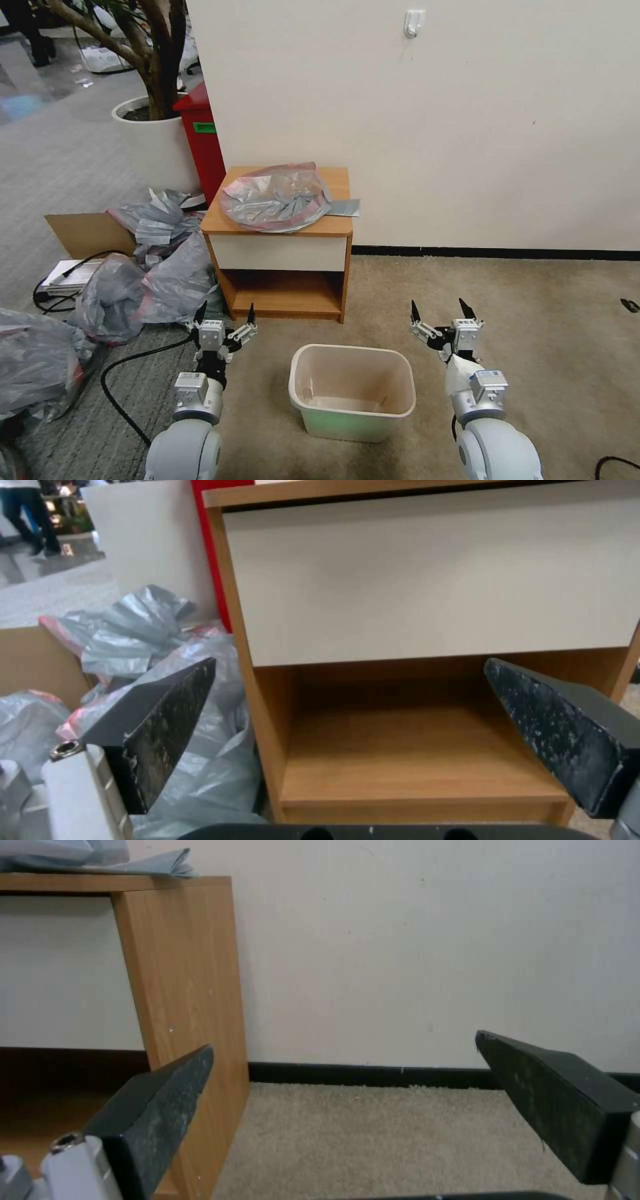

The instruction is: Pick up the garbage bag from the table and place it over the trash can.

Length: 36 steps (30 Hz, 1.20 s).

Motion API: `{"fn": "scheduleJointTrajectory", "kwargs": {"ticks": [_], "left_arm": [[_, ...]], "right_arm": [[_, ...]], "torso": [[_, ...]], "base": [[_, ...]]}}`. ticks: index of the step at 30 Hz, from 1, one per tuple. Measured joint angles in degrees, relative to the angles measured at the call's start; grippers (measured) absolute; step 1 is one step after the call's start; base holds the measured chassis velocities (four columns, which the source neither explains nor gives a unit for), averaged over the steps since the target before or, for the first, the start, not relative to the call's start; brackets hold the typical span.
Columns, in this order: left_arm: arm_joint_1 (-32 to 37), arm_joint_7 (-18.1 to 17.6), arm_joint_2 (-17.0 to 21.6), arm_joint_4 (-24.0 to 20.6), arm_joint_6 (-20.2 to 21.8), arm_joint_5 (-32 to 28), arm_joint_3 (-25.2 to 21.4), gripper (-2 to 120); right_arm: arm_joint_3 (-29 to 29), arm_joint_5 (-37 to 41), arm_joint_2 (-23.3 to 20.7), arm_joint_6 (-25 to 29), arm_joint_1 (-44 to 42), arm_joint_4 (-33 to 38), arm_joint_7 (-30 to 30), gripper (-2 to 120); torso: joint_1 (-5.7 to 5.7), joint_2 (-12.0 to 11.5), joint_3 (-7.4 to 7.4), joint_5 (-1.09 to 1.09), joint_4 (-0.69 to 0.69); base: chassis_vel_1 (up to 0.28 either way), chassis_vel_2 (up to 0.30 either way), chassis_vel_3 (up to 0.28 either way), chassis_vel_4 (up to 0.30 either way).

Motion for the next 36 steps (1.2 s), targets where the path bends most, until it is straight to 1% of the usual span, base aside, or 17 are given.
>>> {"fn": "scheduleJointTrajectory", "kwargs": {"ticks": [36], "left_arm": [[0.0,0.0,0.0,0.0,0.0,0.0,0.0,100]], "right_arm": [[0.0,0.0,0.0,0.0,0.0,0.0,0.0,100]], "torso": [[0.00,0.0,0.00,0.00,0.00]], "base": [[0.000,0.000,0.000,0.000]]}}
